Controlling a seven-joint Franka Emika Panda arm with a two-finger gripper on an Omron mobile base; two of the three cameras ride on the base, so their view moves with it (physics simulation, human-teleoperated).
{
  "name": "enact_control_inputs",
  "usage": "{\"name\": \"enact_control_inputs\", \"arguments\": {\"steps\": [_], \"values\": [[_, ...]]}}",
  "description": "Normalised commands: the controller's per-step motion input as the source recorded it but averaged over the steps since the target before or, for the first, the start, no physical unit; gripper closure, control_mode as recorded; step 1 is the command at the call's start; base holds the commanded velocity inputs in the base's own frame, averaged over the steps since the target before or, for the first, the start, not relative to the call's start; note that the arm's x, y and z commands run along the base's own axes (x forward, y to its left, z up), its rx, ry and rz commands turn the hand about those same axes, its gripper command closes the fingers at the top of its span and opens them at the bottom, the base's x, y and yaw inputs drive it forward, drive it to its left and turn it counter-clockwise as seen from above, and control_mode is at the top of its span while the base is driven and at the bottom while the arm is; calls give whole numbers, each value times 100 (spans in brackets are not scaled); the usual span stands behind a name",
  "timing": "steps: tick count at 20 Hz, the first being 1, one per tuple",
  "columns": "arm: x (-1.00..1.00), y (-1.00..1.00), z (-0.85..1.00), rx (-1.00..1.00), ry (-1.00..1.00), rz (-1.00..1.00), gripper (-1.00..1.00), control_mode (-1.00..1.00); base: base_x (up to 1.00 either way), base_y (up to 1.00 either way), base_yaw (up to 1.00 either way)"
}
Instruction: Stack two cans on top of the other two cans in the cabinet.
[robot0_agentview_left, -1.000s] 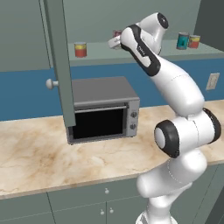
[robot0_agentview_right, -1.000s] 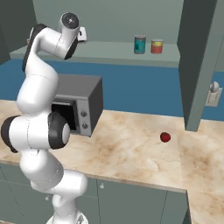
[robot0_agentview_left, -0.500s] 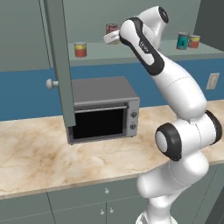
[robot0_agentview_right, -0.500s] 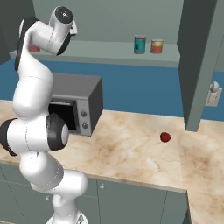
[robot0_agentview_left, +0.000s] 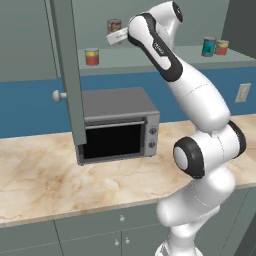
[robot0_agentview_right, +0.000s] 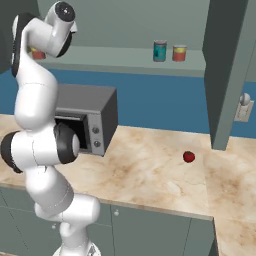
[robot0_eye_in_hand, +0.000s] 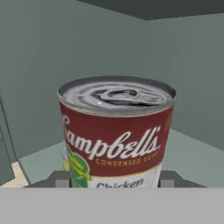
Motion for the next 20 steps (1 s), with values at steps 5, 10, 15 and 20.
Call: {"name": "enact_control_inputs", "arguments": {"steps": [5,10,15,20], "values": [[14,45,0,0,0,12,100,-100,0,0,0],[11,35,4,0,3,16,100,-100,0,0,0],[0,27,-3,-3,1,16,100,-100,0,0,0],[16,12,-12,-2,0,8,100,-100,0,0,0]]}}
